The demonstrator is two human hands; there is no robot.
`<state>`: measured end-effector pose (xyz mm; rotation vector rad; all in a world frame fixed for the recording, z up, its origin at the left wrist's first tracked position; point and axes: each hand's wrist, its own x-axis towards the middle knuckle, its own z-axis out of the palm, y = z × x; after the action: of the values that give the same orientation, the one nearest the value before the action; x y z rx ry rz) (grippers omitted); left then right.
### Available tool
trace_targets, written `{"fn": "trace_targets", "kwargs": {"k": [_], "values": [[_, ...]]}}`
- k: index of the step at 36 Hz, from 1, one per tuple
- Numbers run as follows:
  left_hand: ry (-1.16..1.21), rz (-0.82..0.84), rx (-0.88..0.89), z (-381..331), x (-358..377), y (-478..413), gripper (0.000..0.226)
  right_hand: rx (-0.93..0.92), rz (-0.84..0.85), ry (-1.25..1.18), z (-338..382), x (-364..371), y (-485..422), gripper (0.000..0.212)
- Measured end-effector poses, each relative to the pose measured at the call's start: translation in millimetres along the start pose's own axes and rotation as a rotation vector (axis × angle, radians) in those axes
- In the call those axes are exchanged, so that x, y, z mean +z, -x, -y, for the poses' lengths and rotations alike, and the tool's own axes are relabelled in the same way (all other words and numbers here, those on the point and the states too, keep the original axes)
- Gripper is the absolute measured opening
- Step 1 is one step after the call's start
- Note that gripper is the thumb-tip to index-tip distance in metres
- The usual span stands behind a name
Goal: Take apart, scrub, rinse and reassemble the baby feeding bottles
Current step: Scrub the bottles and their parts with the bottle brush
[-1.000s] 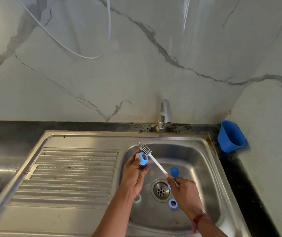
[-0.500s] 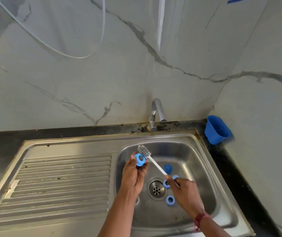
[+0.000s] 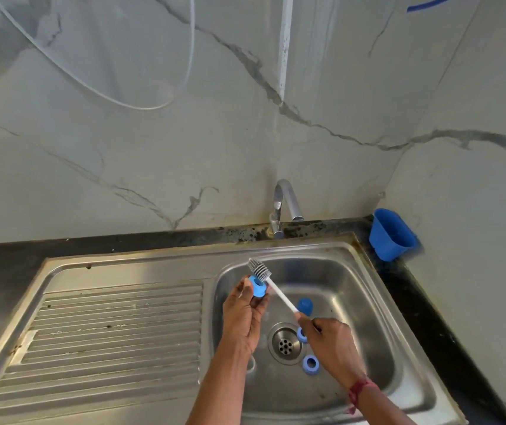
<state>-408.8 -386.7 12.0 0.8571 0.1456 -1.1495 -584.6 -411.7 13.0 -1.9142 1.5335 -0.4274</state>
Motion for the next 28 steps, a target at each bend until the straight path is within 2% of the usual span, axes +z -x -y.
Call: {"fn": "trace_targets", "kwargs": {"k": [4, 12, 16, 22, 26, 28], "values": [[0.039, -0.083, 0.045, -8.4, -6.2, -4.0, 0.038, -0.023, 0.065, -0.005, 0.2, -5.2, 11.5, 0.063], [-0.034, -0.082, 0.04, 1.9, -4.9, -5.0, 0.04, -0.023, 0.073, -0.045, -1.4, -10.7, 12.6, 0.063], [0.004, -0.08, 0.064, 2.8, 5.2, -4.0, 0.061, -0.01, 0.052, 0.033, -6.9, -4.1, -3.6, 0.066], [0.052, -0.092, 0.123, -6.3, 6.2, -6.9, 0.038, -0.045, 0.082, -0.035, -11.3, -11.5, 0.8, 0.064], [0.027, -0.073, 0.089, 2.4, 11.0, -5.4, 0.048, -0.063, 0.069, 0.038, -16.7, -15.6, -8.2, 0.064], [0.03, -0.066, 0.07, 10.5, 13.4, -5.6, 0.045, -0.058, 0.058, 0.03, -16.8, -14.6, -15.6, 0.065]]}}
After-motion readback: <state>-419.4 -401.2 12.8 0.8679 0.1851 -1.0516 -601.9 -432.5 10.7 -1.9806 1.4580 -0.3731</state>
